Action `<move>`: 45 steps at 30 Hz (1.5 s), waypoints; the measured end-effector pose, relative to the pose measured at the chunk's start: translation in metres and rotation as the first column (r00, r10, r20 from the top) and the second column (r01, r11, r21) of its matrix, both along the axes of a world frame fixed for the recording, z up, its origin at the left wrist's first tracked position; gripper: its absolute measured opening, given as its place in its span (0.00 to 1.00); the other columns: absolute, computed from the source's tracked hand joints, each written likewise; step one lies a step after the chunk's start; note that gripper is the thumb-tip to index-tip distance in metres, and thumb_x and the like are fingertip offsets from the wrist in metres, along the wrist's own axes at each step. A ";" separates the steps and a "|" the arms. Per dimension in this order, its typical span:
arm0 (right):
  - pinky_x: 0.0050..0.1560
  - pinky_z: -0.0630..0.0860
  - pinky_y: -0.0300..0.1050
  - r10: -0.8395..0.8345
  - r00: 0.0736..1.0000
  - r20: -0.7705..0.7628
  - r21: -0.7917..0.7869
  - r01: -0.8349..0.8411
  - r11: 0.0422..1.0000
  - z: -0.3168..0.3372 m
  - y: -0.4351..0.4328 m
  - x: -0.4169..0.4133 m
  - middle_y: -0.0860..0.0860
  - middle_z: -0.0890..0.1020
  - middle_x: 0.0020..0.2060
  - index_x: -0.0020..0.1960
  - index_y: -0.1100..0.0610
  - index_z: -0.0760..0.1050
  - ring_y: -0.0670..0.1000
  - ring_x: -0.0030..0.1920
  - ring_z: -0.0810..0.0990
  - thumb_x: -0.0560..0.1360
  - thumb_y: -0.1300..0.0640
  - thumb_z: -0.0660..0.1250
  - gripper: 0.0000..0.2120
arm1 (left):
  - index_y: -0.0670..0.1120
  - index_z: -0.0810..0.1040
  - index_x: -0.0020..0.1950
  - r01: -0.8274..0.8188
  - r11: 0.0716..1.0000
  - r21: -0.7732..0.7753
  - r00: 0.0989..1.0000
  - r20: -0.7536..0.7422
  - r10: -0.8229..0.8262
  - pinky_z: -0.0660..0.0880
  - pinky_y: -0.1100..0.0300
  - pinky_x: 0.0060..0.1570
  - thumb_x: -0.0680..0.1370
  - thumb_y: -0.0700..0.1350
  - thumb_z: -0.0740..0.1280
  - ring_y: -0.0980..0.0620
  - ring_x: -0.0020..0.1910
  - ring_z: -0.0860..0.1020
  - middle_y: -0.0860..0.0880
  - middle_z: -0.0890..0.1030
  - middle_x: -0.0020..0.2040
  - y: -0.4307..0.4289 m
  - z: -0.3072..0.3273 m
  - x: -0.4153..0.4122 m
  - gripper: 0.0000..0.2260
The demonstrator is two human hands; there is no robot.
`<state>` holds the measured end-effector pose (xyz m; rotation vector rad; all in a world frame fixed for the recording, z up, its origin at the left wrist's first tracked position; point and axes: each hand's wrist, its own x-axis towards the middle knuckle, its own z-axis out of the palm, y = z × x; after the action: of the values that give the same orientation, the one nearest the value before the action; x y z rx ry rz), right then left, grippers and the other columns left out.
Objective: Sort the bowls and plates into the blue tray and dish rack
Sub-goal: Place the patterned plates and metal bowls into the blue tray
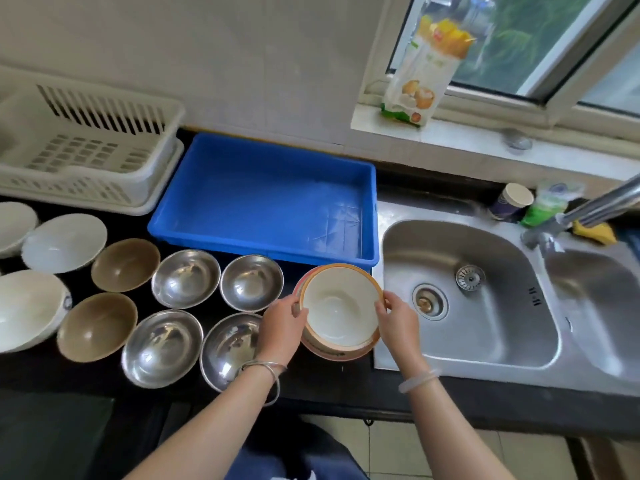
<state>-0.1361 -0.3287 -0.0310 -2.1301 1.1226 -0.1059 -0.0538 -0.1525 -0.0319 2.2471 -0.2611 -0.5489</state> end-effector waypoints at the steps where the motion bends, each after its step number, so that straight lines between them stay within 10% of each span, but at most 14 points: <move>1: 0.41 0.66 0.41 -0.010 1.000 -0.005 0.006 0.010 1.000 0.000 0.003 -0.002 0.52 0.83 0.49 0.58 0.56 0.78 0.49 0.41 0.73 0.78 0.57 0.59 0.12 | 0.45 0.76 0.45 0.000 1.000 0.005 1.000 -0.003 0.000 0.64 0.66 0.31 0.77 0.44 0.64 0.51 0.39 0.73 0.50 0.74 0.39 0.000 0.001 0.002 0.04; 11: 0.45 0.68 0.38 -0.123 0.991 0.049 0.057 0.120 0.991 0.002 0.029 -0.014 0.49 0.74 0.48 0.58 0.56 0.78 0.47 0.46 0.72 0.78 0.55 0.64 0.11 | 0.41 0.78 0.47 0.027 0.995 0.093 0.996 0.077 -0.034 0.68 0.60 0.38 0.77 0.40 0.61 0.50 0.39 0.73 0.45 0.76 0.46 -0.002 0.006 0.017 0.06; 20: 0.29 0.67 0.32 -0.177 0.982 0.065 0.122 0.168 0.978 0.018 0.031 -0.013 0.50 0.80 0.32 0.41 0.57 0.80 0.46 0.33 0.75 0.76 0.61 0.64 0.08 | 0.38 0.79 0.46 -0.008 0.998 0.056 1.000 0.029 0.006 0.75 0.49 0.41 0.75 0.37 0.61 0.42 0.42 0.77 0.41 0.81 0.42 -0.011 0.021 0.025 0.07; 32: 0.33 0.69 0.42 -0.349 0.933 0.092 -0.019 0.352 0.936 0.068 -0.020 -0.058 0.53 0.81 0.31 0.36 0.57 0.79 0.54 0.35 0.75 0.69 0.61 0.64 0.06 | 0.49 0.78 0.44 0.177 0.978 -0.112 0.984 0.004 -0.178 0.74 0.62 0.36 0.75 0.41 0.64 0.56 0.38 0.77 0.56 0.78 0.37 -0.069 0.060 0.010 0.04; 45: 0.32 0.70 0.37 -0.441 0.896 -0.055 0.012 0.442 0.897 0.032 -0.047 -0.124 0.46 0.78 0.31 0.46 0.58 0.82 0.47 0.35 0.77 0.72 0.61 0.66 0.06 | 0.45 0.79 0.49 0.312 0.948 -0.063 0.944 -0.095 -0.317 0.70 0.66 0.36 0.76 0.41 0.64 0.52 0.42 0.77 0.49 0.80 0.43 -0.111 0.015 -0.049 0.05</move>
<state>-0.2603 -0.3760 0.0007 -1.8282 1.6155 -0.2469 -0.1033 -0.2638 -0.0165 2.1349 -0.5804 -0.8172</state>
